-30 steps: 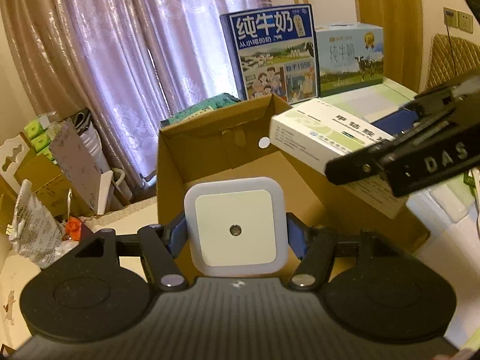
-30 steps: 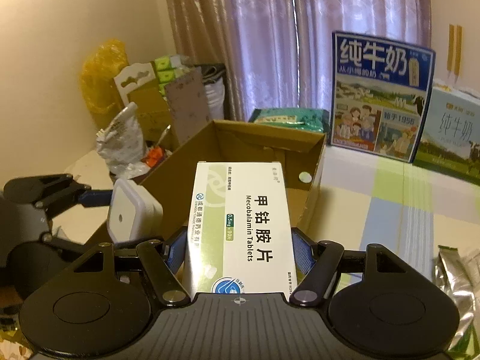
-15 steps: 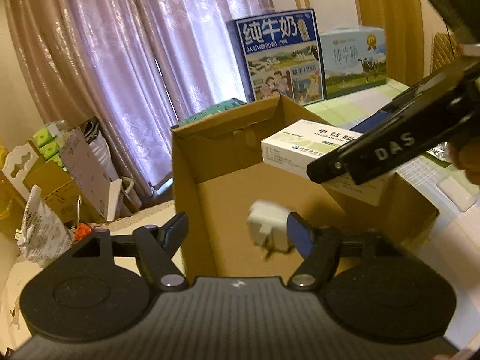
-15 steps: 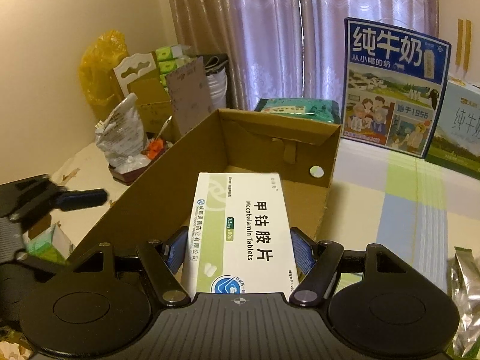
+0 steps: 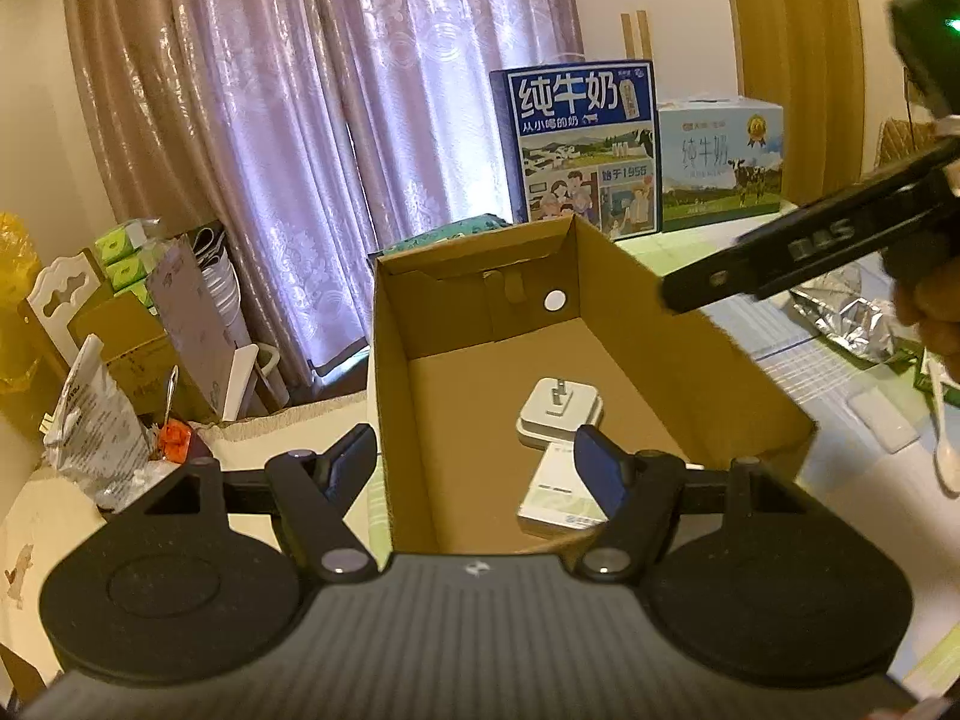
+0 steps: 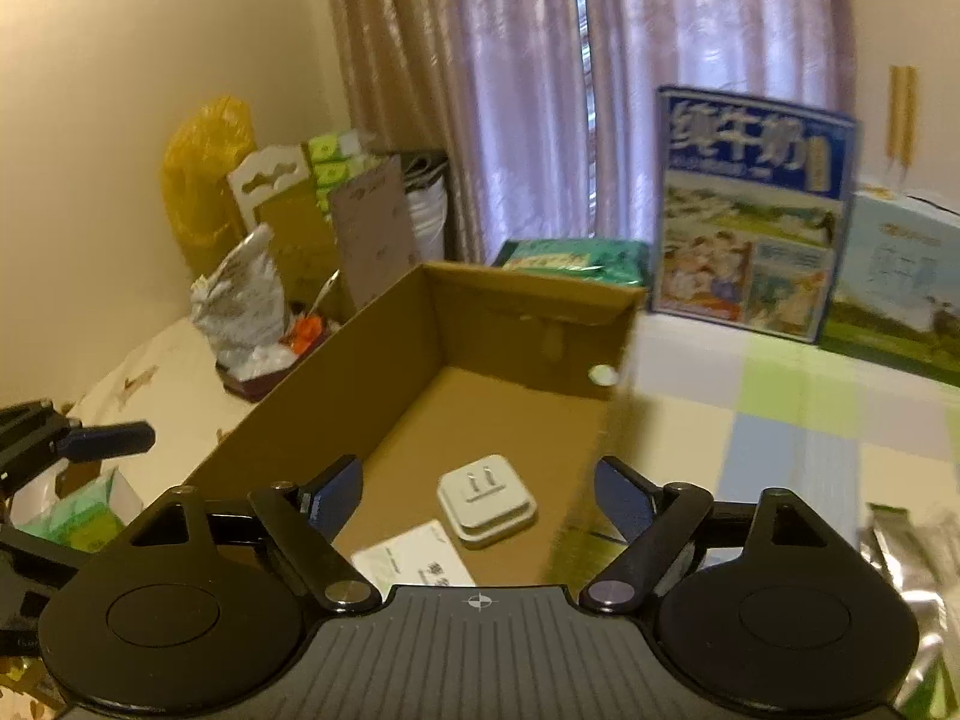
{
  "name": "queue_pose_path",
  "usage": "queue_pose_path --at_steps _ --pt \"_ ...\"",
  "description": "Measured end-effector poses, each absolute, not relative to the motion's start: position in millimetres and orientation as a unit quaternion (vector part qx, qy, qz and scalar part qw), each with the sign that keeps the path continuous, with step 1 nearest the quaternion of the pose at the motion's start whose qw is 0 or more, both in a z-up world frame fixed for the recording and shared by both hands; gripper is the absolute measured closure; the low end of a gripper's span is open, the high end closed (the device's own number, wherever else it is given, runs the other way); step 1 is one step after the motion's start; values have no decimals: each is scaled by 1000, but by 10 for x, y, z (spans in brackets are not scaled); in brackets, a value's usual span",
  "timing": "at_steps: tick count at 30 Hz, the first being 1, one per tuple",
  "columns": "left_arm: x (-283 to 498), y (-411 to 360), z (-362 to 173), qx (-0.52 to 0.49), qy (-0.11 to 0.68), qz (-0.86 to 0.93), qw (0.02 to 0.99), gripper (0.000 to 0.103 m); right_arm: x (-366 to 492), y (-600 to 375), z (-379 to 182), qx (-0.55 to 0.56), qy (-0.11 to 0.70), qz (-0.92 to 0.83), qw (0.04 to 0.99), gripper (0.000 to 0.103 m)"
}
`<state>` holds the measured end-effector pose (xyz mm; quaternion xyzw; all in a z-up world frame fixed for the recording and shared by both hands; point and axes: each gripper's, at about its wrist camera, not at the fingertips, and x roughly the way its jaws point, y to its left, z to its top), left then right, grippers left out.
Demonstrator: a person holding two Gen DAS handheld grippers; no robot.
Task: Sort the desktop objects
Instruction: 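Open the left gripper dropping the night light while the right releases the medicine box, then move both grippers back over the table toward the spoon and spray box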
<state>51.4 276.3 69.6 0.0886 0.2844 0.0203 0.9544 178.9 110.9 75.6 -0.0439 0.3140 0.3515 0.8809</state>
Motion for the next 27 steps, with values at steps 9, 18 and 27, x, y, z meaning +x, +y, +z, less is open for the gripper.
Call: queue_pose_path --at_steps 9,18,27 --pt "203 2272 846 67 270 -1 961 25 1271 27 700 -27 321 287 902 8" --pt "-8 1525 748 39 284 -60 956 11 802 -1178 417 -38 350 182 918 2" --pt "125 867 461 40 322 -114 939 9 579 -1939 282 -76 351 125 925 2"
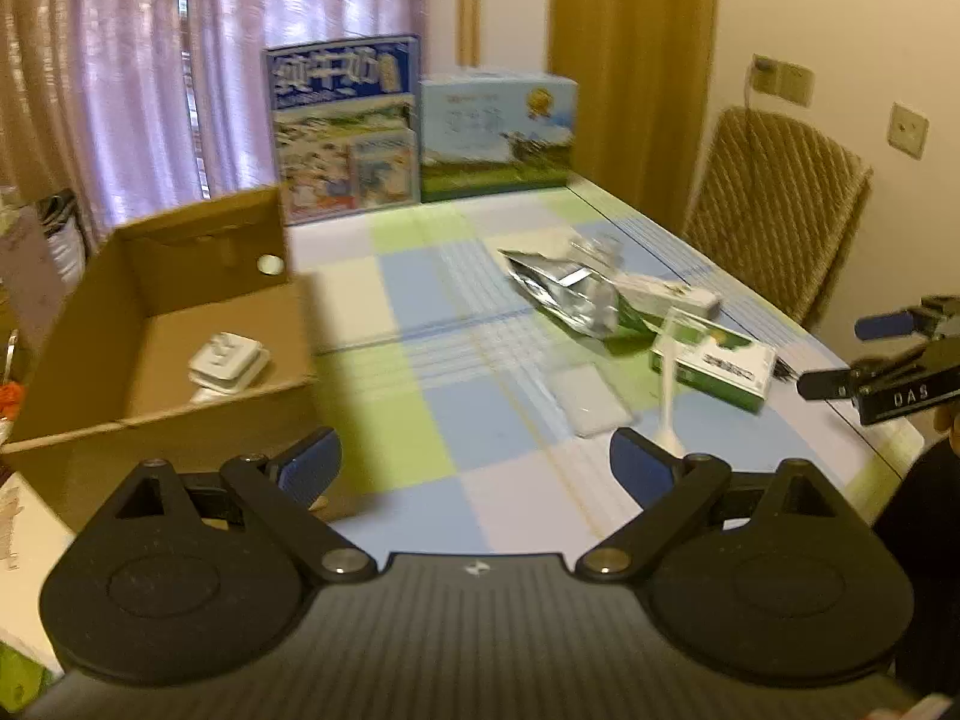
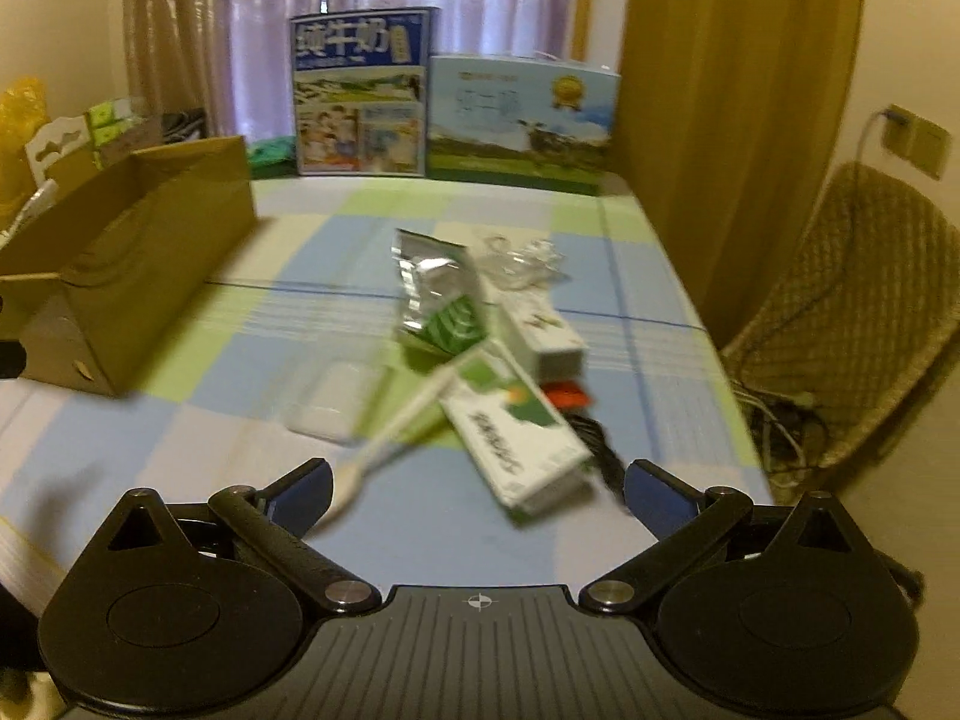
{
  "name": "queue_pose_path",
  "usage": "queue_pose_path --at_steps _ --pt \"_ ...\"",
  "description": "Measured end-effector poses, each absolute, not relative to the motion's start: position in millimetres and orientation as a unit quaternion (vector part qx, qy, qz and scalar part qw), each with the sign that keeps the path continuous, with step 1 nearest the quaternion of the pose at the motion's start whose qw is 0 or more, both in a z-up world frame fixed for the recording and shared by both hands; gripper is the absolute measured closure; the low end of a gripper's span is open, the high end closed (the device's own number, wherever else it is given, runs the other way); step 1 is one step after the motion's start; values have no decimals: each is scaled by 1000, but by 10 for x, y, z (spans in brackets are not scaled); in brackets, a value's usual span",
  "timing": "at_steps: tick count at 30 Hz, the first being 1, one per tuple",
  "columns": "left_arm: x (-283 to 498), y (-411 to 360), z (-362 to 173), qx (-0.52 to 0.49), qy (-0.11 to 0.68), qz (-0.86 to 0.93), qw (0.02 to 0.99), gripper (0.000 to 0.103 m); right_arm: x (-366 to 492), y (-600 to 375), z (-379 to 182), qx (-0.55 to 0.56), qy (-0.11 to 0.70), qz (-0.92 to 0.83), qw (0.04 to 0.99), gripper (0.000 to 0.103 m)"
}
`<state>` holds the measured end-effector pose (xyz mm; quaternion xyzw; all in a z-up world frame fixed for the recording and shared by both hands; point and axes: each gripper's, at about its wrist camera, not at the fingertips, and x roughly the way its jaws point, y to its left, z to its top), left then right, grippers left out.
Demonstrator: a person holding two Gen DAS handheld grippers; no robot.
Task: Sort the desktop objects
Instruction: 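Move both grippers back over the table toward the spoon and spray box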
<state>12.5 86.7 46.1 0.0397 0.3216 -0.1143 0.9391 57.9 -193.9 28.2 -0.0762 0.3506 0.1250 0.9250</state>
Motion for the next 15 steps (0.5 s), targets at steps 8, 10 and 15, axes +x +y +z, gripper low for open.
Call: queue_pose_path --at_steps 8,10,15 --pt "284 350 208 73 339 -168 923 10 601 -2226 137 -93 348 124 924 2" --pt "341 216 136 83 338 -183 919 11 641 -2237 79 -106 347 134 922 3" --pt "466 -66 -73 102 346 -218 907 16 741 -2262 -84 -134 344 167 914 5"
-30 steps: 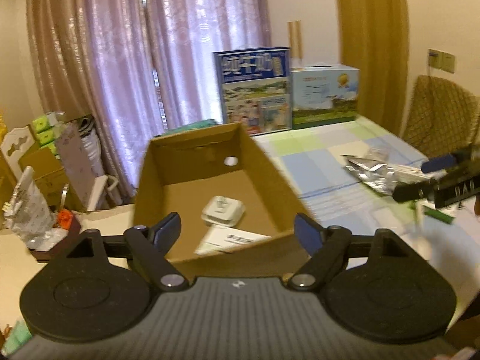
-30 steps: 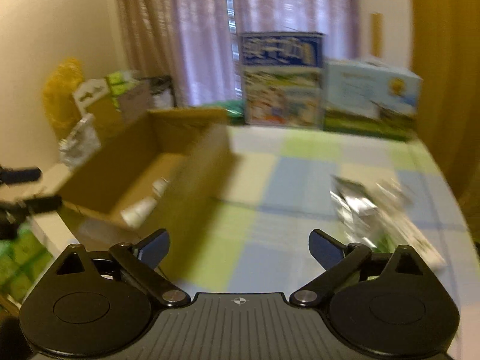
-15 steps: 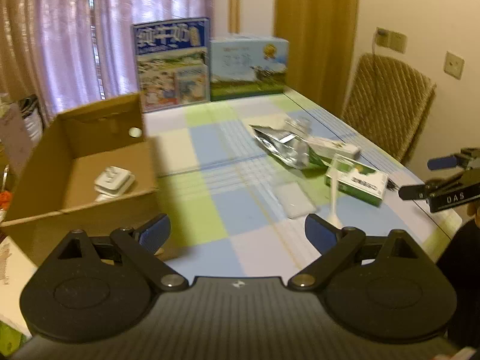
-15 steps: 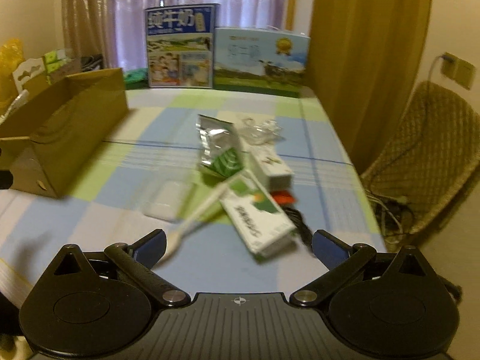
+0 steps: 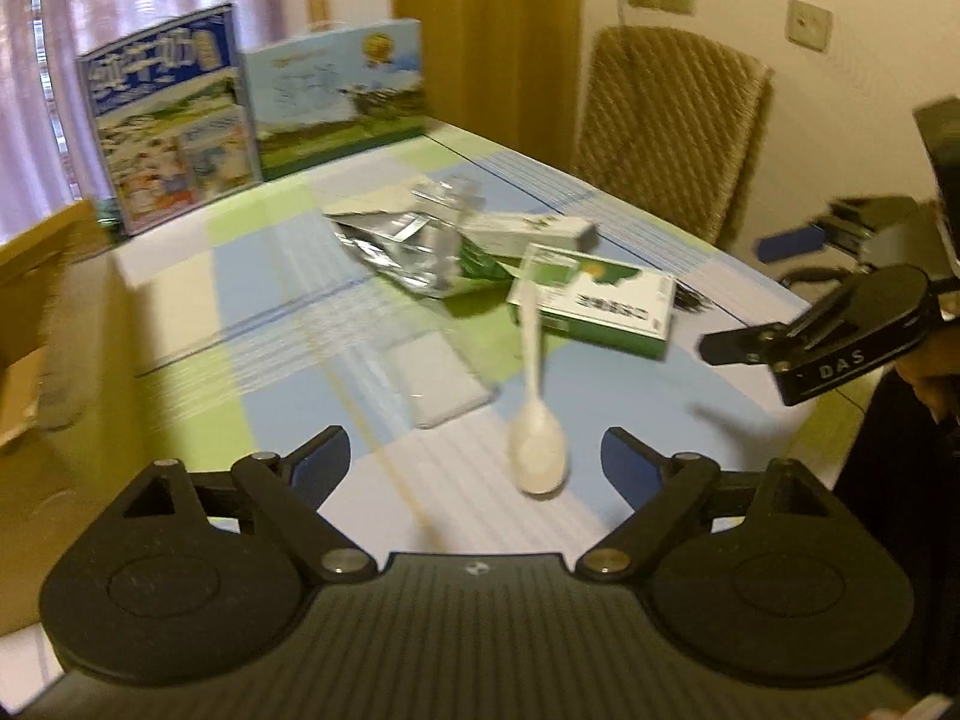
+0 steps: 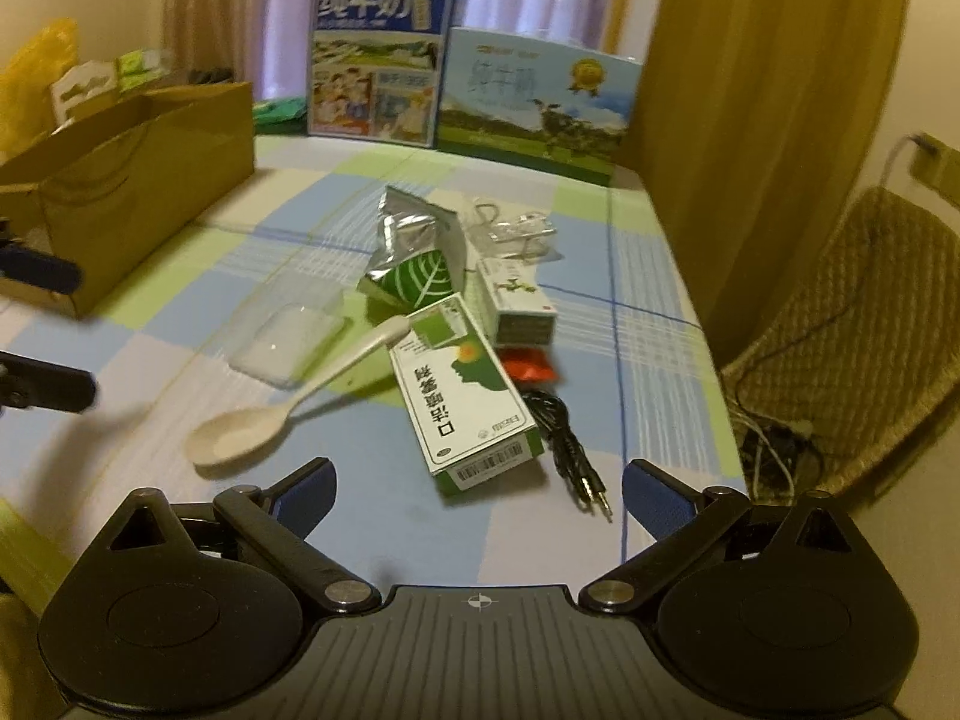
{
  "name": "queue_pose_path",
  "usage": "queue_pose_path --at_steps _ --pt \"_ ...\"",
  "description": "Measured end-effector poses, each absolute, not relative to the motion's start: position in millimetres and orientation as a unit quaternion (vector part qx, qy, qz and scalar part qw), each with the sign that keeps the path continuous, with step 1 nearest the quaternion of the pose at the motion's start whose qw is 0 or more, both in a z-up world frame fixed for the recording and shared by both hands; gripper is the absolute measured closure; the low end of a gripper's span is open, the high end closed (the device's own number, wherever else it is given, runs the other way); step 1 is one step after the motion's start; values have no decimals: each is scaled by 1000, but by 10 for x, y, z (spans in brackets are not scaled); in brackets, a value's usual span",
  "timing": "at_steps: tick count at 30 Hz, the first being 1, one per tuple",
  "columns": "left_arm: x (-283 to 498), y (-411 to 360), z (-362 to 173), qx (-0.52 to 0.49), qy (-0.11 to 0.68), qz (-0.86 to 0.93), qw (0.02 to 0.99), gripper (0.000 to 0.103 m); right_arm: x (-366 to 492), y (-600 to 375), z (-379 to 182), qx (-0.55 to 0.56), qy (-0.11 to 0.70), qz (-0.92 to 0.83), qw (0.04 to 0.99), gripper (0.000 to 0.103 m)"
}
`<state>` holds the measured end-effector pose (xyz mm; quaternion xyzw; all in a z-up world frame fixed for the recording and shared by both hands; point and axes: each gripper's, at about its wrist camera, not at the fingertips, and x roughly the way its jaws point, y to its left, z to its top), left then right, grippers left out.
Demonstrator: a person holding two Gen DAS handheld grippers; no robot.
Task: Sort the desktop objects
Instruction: 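Move both grippers back over the table toward the spoon and spray box, then grasp the white plastic spoon with the left gripper while the right grasps the green spray box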
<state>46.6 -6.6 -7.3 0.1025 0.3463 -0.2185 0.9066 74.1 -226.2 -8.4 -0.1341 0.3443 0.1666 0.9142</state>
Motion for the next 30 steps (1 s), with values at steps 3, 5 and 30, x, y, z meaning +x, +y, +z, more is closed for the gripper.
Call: queue_pose_path --at_steps 3,5,30 --pt "551 -184 -209 111 356 -234 898 23 829 -2267 -183 -154 343 190 907 12" --pt "611 -247 -299 117 362 -239 893 25 900 -2267 -251 -169 342 198 903 15" --pt "946 -556 -707 121 394 -250 876 74 1390 -1991 -572 -262 323 244 876 48"
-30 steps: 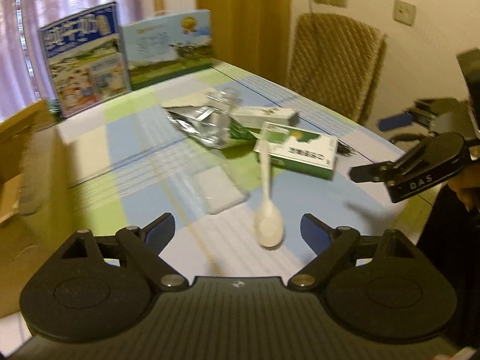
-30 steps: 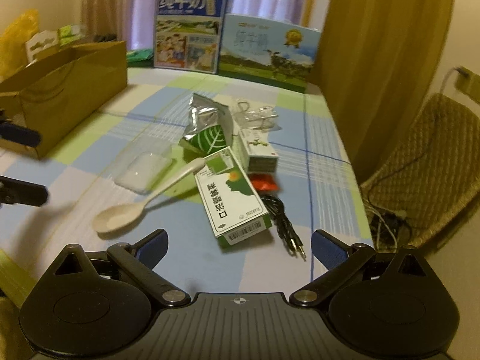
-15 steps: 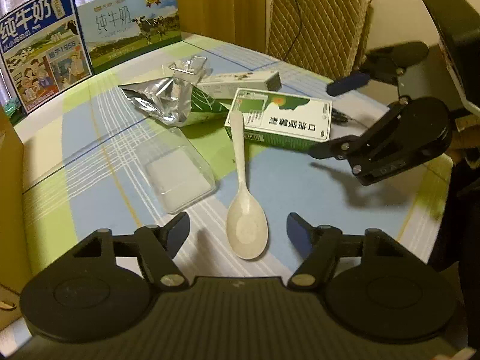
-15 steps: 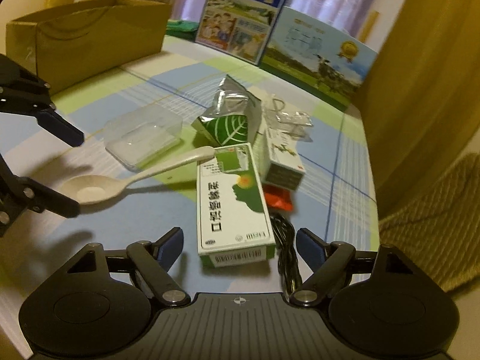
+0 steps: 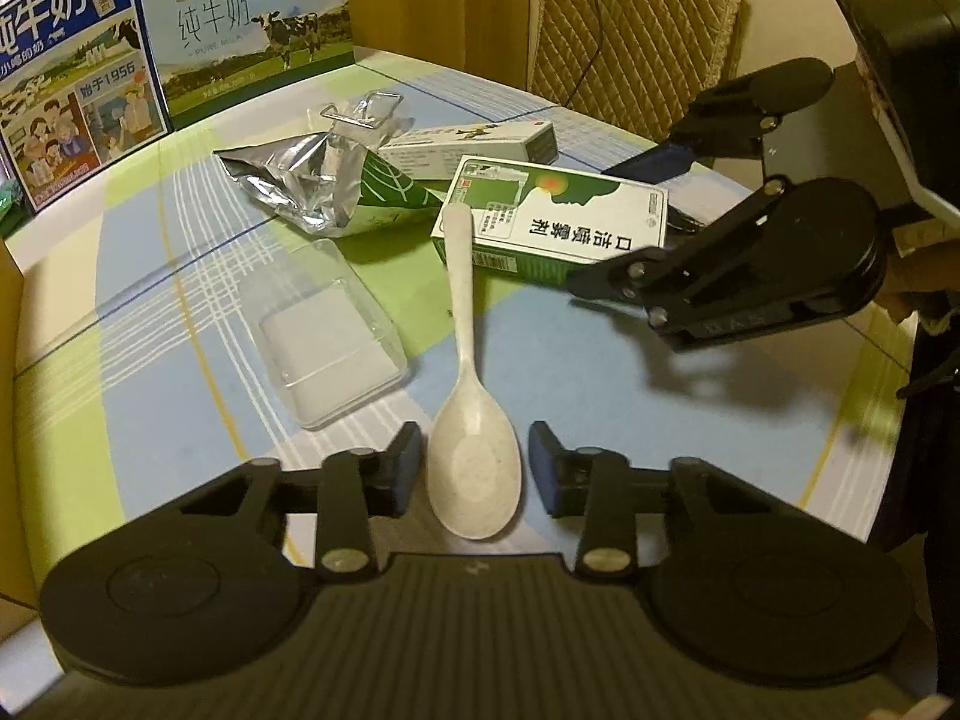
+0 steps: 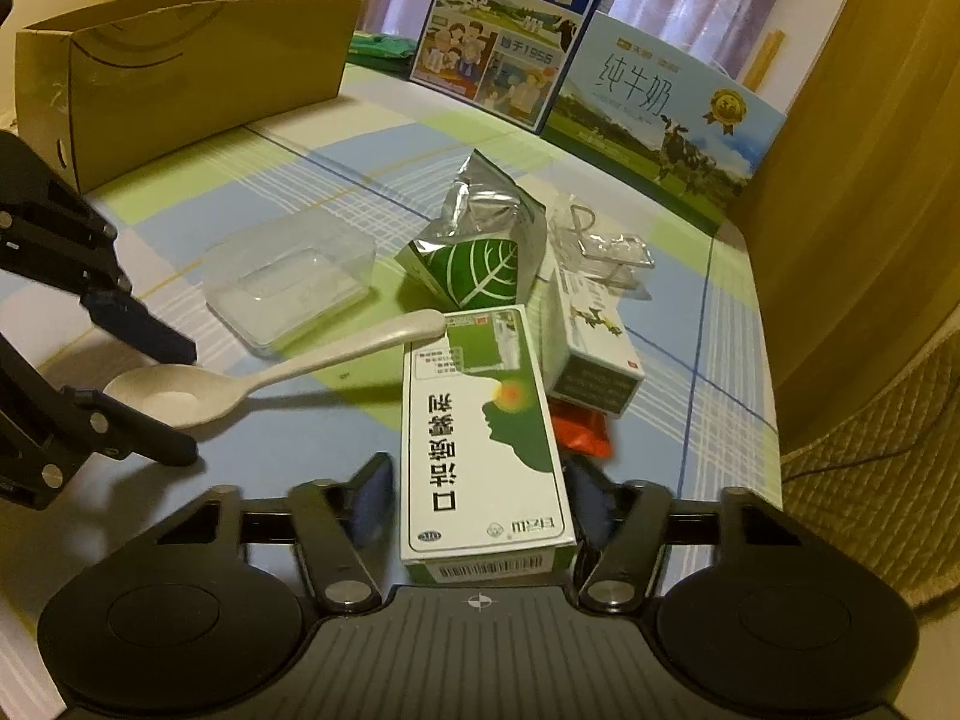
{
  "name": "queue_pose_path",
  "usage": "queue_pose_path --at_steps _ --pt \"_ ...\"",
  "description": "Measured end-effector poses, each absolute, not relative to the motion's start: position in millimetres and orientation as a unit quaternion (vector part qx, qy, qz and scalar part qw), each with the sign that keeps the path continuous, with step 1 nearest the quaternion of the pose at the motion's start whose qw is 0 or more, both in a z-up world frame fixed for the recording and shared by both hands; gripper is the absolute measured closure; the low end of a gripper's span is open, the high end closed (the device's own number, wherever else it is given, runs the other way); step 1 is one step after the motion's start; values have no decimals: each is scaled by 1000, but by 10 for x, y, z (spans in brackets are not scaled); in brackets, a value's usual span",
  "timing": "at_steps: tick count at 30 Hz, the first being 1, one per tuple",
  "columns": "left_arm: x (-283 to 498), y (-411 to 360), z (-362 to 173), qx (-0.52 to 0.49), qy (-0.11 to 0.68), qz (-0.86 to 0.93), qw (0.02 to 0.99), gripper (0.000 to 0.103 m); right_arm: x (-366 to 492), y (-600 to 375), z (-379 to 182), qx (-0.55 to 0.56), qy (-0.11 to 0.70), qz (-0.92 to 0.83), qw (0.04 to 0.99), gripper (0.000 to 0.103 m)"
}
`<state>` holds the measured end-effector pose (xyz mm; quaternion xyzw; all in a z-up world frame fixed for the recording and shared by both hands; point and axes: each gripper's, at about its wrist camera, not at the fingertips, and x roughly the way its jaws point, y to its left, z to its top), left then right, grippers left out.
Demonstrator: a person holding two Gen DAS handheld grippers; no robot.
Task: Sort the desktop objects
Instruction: 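Grasp the white plastic spoon with the left gripper while the right grasps the green spray box, then lift and carry the spoon and spray box with both grippers to the cardboard box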
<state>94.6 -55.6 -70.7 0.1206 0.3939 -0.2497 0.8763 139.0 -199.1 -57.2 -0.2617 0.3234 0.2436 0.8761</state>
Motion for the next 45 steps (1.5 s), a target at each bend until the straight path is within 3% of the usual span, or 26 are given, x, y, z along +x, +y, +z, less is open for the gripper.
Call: queue_pose_path --at_steps 7,16,23,45 --pt "800 -488 -663 103 405 -234 878 75 1274 -1974 -511 -238 338 234 880 50" --pt "353 -257 -616 64 422 -203 881 75 847 -2146 -434 -46 420 184 887 50" --pt "203 -267 -651 76 403 -195 891 70 591 -2102 -460 -61 400 178 897 49" --pt "203 -270 -701 68 384 -180 903 73 604 -2124 -541 -49 389 161 906 45"
